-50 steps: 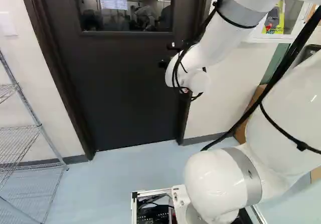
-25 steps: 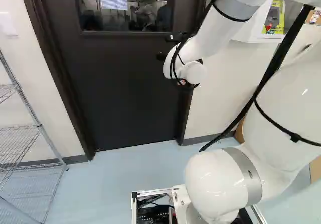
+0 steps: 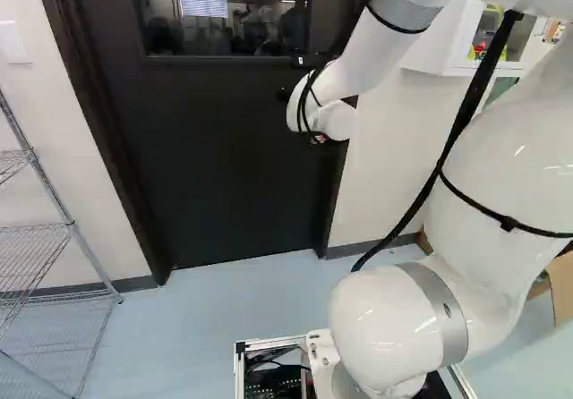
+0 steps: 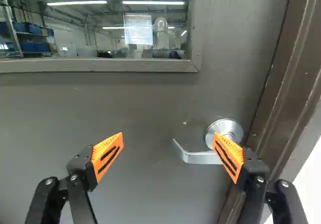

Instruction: Open the door and move inside

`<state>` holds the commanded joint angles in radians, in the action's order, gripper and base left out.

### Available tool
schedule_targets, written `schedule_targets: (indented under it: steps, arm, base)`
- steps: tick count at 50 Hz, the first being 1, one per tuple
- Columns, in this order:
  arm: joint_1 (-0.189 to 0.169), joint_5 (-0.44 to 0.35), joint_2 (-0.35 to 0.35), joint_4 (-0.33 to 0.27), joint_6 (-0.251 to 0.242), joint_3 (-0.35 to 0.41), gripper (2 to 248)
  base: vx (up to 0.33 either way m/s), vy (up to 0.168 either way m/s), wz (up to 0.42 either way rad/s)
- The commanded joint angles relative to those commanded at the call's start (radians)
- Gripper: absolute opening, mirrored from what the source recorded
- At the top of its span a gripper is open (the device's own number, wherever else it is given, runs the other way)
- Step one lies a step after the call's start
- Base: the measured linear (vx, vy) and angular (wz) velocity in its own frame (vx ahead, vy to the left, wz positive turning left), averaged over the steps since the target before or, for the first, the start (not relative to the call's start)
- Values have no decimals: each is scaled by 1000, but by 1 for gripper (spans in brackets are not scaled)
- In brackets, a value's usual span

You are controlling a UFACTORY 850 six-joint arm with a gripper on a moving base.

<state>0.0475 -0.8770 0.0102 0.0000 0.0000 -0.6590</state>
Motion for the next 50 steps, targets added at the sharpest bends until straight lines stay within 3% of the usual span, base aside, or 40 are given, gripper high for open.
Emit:
schedule_targets:
  steps: [50]
  arm:
    - [17,0,-200,0,0,-122,247]
  base:
    - [0,0,0]
